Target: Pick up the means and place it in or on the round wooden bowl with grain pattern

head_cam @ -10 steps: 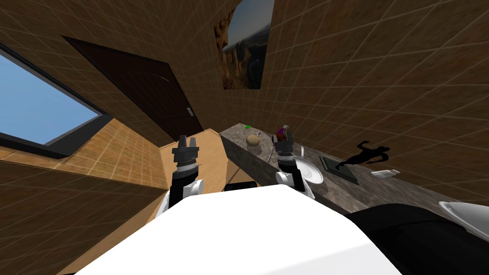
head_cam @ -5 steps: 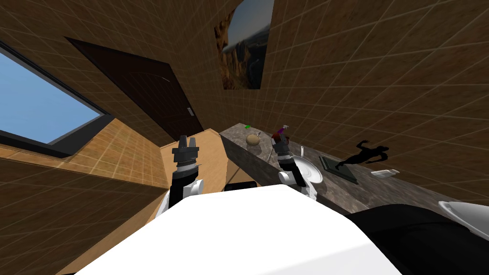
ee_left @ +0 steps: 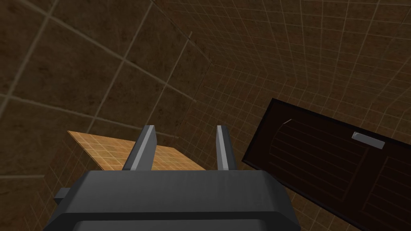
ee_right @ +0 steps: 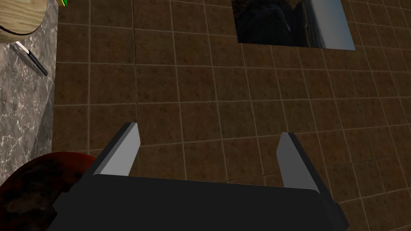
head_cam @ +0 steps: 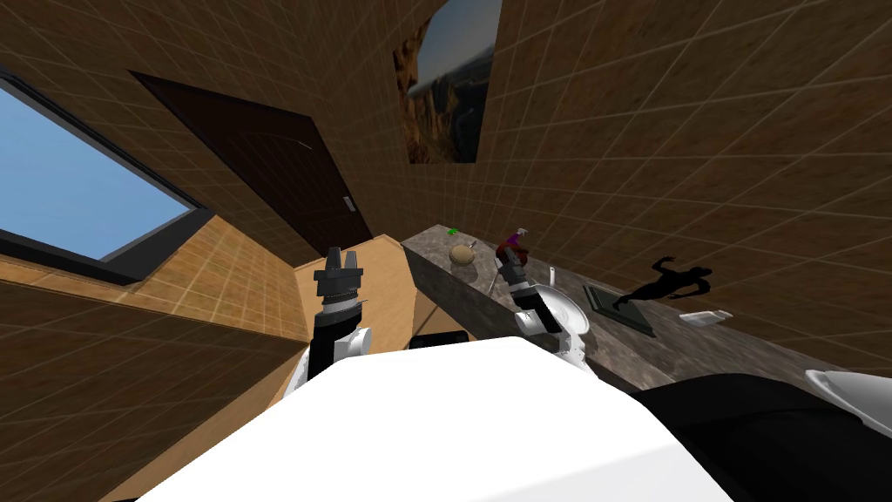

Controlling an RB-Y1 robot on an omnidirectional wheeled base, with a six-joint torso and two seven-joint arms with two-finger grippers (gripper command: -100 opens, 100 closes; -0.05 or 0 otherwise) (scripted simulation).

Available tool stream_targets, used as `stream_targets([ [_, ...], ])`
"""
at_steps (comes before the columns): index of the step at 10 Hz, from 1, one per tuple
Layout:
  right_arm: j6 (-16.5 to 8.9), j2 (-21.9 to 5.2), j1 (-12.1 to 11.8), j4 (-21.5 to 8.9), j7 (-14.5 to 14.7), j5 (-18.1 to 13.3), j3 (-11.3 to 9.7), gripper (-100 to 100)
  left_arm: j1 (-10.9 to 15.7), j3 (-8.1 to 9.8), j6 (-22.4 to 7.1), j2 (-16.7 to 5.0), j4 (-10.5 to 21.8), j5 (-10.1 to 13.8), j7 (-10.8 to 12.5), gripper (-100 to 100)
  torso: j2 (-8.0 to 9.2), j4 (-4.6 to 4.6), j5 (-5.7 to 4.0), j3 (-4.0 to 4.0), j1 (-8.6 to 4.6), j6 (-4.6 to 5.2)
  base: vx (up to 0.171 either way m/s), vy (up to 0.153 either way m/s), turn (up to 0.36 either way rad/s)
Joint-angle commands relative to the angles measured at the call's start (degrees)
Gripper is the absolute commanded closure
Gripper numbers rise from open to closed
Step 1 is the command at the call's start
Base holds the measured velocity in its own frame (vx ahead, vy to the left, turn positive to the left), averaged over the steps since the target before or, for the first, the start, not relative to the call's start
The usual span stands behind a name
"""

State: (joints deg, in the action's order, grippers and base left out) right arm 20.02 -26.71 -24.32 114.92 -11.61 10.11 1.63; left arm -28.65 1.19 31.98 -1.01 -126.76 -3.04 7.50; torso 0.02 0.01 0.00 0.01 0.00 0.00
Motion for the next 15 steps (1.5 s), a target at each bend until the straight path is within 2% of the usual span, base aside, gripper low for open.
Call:
stream_targets([
  [1,-2.19,-2.86,0.68,-2.31,-0.06,0.5,0.2,-100,0.0,0.0,0.0,0.0,0.0,0.0,0.0,0,0.0,0.0,0.0,0.0,0.0,0.0,-0.007,0.01,0.03],
  [2,-2.19,-3.72,0.68,-2.31,-0.06,0.5,0.2,-100,0.0,0.0,0.0,0.0,0.0,0.0,0.0,0,0.0,0.0,0.0,0.0,0.01,-0.01,-0.007,0.008,0.011],
  [3,-3.86,-5.78,1.16,-4.55,-0.15,1.0,0.33,-100,0.0,0.0,0.0,0.0,0.0,0.0,0.0,0,0.0,0.0,0.0,0.0,0.02,0.0,-0.007,0.012,0.031],
  [4,-3.86,-6.62,1.16,-4.55,-0.15,1.0,0.33,-100,0.0,0.0,0.0,0.0,0.0,0.0,0.0,0,-0.01,0.0,0.0,-0.01,0.03,-0.01,-0.005,0.011,0.018],
  [5,-5.6,-8.73,1.61,-6.82,-0.19,1.54,0.39,-100,0.0,0.0,0.0,0.0,0.0,0.0,0.0,0,-0.01,0.0,0.0,-0.01,0.03,0.0,-0.006,0.019,0.041],
  [6,-5.6,-9.54,1.61,-6.82,-0.19,1.54,0.39,-100,0.0,0.0,0.0,0.0,0.0,0.0,0.0,0,0.0,0.0,0.01,0.0,0.04,0.0,-0.005,0.015,0.015],
  [7,-7.39,-11.96,2.01,-9.1,-0.16,2.1,0.38,-100,0.0,0.0,0.0,0.0,0.0,0.0,0.0,0,-0.01,0.0,0.01,-0.01,0.05,0.0,-0.003,0.02,0.054],
  [8,-7.39,-12.44,2.01,-9.1,-0.16,2.1,0.38,-100,0.0,0.0,0.0,0.0,0.0,0.0,0.0,0,-0.02,-0.01,0.01,-0.01,0.07,-0.01,-0.005,0.019,0.022],
  [9,-9.23,-14.51,2.36,-11.39,-0.08,2.68,0.29,-100,0.0,0.0,0.0,0.0,0.0,0.0,0.0,0,-0.01,0.0,0.01,-0.01,0.06,0.0,-0.001,0.027,0.046],
  [10,-9.23,-15.33,2.36,-11.39,-0.08,2.68,0.29,-100,0.0,0.0,0.0,0.0,0.0,0.0,0.0,0,-0.03,-0.01,0.01,-0.02,0.08,-0.01,-0.003,0.023,0.025],
  [11,-11.1,-17.5,2.67,-13.67,0.07,3.29,0.13,-100,0.0,0.0,0.0,0.0,0.0,0.0,0.0,0,-0.01,0.0,0.02,-0.01,0.08,0.01,-0.006,0.03,0.06],
  [12,-11.1,-18.18,2.67,-13.67,0.07,3.29,0.13,-100,0.0,0.0,0.0,0.0,0.0,0.0,0.0,0,-0.02,-0.01,0.01,-0.01,0.1,-0.02,-0.003,0.026,0.035],
  [13,-13.01,-20.28,2.93,-15.95,0.29,3.91,-0.1,-100,0.0,0.0,0.0,0.0,0.0,0.0,0.0,0,-0.01,0.0,0.02,-0.01,0.09,0.01,0.001,0.037,0.058],
  [14,-13.01,-21.0,2.93,-15.95,0.29,3.91,-0.1,-100,0.0,0.0,0.0,0.0,0.0,0.0,0.0,0,-0.02,-0.01,0.02,-0.01,0.13,0.0,0.0,0.032,0.031],
  [15,-14.94,-23.07,3.13,-18.19,0.58,4.55,-0.42,-100,0.0,0.0,0.0,0.0,0.0,0.0,0.0,0,-0.02,0.0,0.03,-0.01,0.12,0.0,0.002,0.041,0.08],
])
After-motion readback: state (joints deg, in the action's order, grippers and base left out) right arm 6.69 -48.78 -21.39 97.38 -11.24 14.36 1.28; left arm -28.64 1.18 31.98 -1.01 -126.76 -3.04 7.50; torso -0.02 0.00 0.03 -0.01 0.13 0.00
